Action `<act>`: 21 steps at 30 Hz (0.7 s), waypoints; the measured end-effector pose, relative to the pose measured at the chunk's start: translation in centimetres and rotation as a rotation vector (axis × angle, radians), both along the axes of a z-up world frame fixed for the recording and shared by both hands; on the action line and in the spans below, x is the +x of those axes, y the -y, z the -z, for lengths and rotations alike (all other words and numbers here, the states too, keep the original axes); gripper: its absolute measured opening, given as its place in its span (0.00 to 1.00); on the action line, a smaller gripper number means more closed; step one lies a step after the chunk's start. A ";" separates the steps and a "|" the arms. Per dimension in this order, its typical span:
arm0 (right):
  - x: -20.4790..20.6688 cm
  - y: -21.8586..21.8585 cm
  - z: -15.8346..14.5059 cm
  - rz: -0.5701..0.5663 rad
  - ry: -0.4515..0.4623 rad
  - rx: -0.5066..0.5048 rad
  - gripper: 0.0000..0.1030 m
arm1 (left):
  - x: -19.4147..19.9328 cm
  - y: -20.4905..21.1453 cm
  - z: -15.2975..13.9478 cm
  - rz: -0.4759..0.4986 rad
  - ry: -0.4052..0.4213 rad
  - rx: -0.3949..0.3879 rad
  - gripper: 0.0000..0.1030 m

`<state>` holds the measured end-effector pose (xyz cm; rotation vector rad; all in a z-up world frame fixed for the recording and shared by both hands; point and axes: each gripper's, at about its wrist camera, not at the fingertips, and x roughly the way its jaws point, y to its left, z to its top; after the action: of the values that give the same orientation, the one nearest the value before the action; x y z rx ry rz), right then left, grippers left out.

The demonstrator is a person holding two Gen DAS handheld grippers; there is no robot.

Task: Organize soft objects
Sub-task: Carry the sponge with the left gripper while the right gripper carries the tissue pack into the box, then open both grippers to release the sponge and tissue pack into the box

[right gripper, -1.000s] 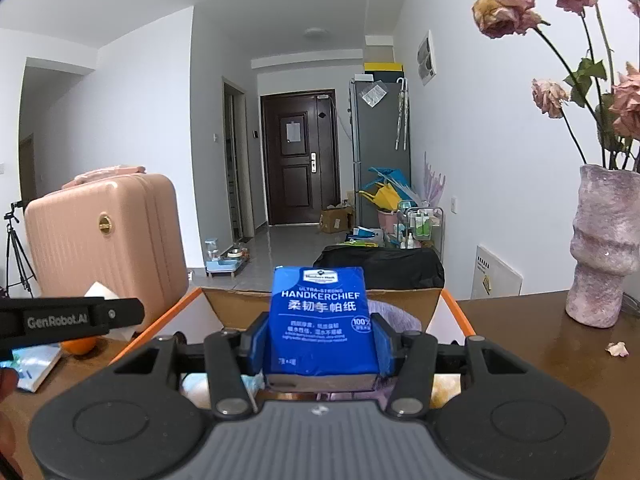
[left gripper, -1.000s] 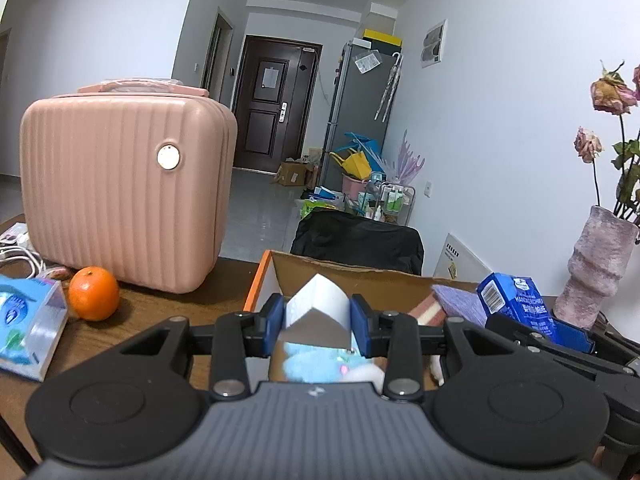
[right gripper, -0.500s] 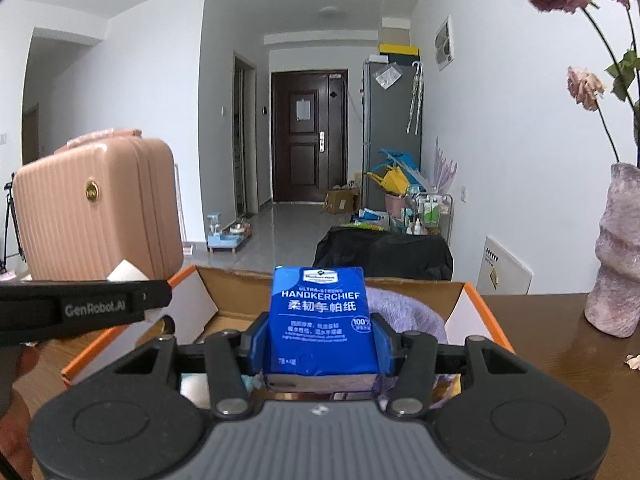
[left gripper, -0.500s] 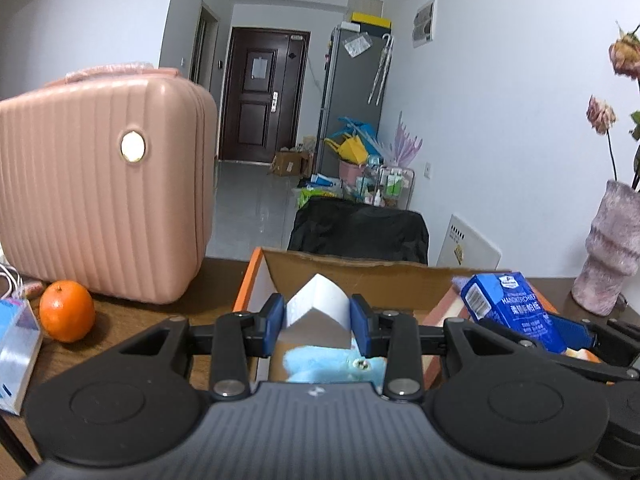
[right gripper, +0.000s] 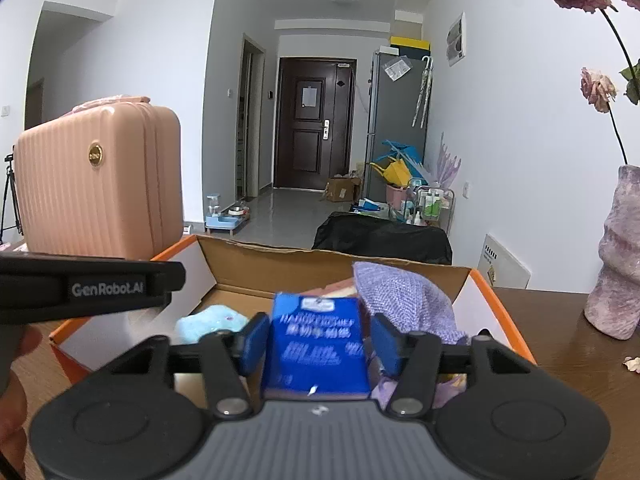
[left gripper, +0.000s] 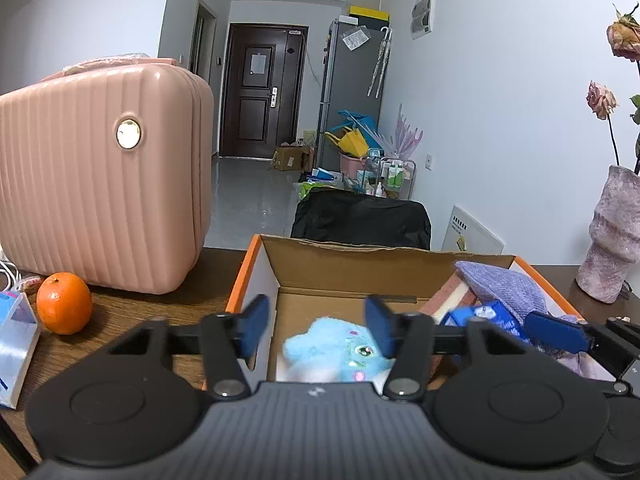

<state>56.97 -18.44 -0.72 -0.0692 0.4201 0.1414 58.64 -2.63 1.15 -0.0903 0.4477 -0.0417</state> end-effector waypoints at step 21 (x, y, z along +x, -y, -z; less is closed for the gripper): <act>-1.6 0.2 -0.8 0.011 0.041 0.038 1.00 | -1.0 -0.4 -0.7 -0.054 0.035 -0.001 1.00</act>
<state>55.42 -18.61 0.12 -0.0319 0.3770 0.1366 57.67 -2.23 1.89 -0.1025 0.4102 0.0100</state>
